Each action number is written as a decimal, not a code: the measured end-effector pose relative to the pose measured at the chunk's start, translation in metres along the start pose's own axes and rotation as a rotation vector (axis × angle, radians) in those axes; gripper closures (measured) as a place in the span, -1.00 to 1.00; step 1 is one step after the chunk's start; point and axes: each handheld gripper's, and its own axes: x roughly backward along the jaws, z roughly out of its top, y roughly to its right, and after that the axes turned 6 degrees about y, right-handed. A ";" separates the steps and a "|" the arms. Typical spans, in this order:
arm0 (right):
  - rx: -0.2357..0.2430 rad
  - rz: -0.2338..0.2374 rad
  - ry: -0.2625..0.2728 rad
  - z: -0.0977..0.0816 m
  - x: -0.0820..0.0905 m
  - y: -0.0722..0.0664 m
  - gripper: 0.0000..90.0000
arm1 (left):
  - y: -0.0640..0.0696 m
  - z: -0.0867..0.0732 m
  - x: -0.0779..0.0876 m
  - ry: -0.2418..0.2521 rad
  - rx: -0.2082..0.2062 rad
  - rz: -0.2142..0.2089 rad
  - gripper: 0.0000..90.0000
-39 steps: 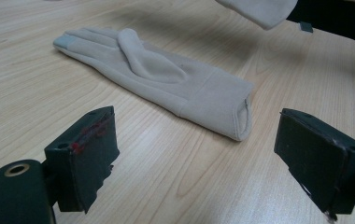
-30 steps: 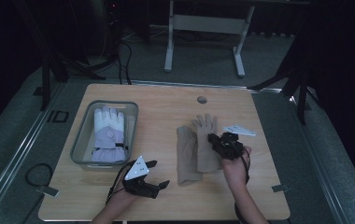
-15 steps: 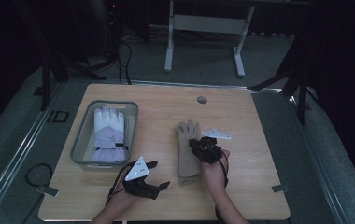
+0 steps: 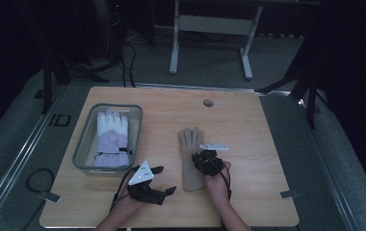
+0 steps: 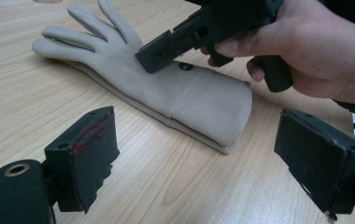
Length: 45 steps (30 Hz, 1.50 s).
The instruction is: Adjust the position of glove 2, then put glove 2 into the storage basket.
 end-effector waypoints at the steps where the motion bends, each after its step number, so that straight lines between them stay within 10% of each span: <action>1: -0.002 0.009 0.001 0.000 0.001 0.001 0.77 | 0.000 0.000 0.000 -0.001 0.001 -0.003 -0.70; 10: 0.109 0.174 0.077 0.018 0.019 0.018 0.37 | 0.006 0.002 -0.005 0.028 -0.025 -0.022 -0.70; 18: 0.237 0.203 0.105 0.023 0.024 0.045 0.14 | 0.013 0.007 -0.016 0.027 -0.044 -0.068 -0.69; 32: 0.188 0.272 0.085 0.032 -0.007 0.073 0.02 | 0.019 0.019 -0.066 -0.134 -0.079 -0.161 -0.50; 37: 0.276 0.250 0.013 0.029 -0.024 0.071 -0.06 | 0.011 0.017 -0.078 -0.198 -0.085 -0.141 -0.47; 40: 0.245 0.263 -0.050 0.025 -0.032 0.074 -0.09 | 0.009 0.016 -0.080 -0.218 -0.087 -0.133 -0.40; 45: 0.181 0.314 -0.105 0.026 -0.032 0.075 0.35 | 0.010 0.016 -0.083 -0.241 -0.090 -0.121 -0.34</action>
